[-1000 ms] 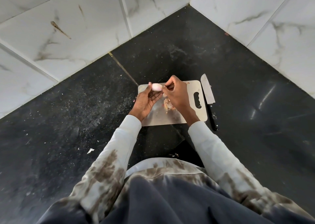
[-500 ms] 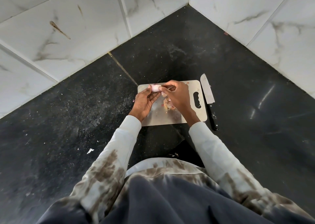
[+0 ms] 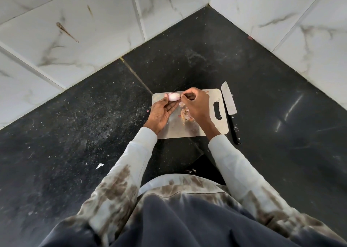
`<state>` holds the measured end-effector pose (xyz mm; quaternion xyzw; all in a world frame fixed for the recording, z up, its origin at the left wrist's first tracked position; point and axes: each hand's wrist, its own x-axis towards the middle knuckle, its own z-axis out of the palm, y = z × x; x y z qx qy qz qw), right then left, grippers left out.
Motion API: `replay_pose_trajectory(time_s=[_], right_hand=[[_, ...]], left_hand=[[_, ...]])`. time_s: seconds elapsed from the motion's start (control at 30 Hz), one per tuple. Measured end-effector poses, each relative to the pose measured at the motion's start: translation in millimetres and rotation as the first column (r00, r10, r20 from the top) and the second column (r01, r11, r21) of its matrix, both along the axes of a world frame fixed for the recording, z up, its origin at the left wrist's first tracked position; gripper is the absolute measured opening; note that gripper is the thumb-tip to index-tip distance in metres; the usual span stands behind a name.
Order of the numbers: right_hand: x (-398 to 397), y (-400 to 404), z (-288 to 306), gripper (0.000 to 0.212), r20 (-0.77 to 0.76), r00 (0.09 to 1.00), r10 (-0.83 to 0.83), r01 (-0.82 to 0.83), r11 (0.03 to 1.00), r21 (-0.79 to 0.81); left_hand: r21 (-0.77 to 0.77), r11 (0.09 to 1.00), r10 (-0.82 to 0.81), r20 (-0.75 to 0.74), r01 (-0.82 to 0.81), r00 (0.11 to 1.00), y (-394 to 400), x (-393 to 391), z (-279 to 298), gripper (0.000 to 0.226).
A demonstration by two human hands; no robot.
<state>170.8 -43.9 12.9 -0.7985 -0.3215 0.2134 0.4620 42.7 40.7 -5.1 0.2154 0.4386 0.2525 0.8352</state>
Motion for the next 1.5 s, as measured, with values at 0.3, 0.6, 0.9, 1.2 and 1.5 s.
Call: replay_pose_trajectory(time_s=[0.3,0.6,0.9,1.2,1.5], right_hand=[[-4,-3,6,0.022,-0.01,1.0,0.027,-0.027,0.999,0.032],[-6,-1,6,0.018,0.115,0.993,0.02,-0.02,1.0,0.004],[-5,-7,7,0.019,0.1,0.991,0.091,-0.094,0.995,0.031],[-7,-2,17,0.018,0.231,0.971,0.062,-0.06,0.998,-0.014],[-6,1,17,0.02,0.193,0.98,0.042,-0.033,0.998,-0.049]], left_hand=[[0.017,1.0,0.015,-0.009,-0.015,1.0,2,-4,0,0.019],[0.026,1.0,0.017,-0.008,-0.016,1.0,0,-1,-1,0.017],[0.005,0.998,0.063,-0.002,-0.063,0.998,1,-2,1,0.024],[0.116,0.993,0.021,-0.035,-0.016,0.999,-1,1,5,0.02],[0.169,0.985,-0.036,-0.041,0.042,0.998,-2,3,6,0.022]])
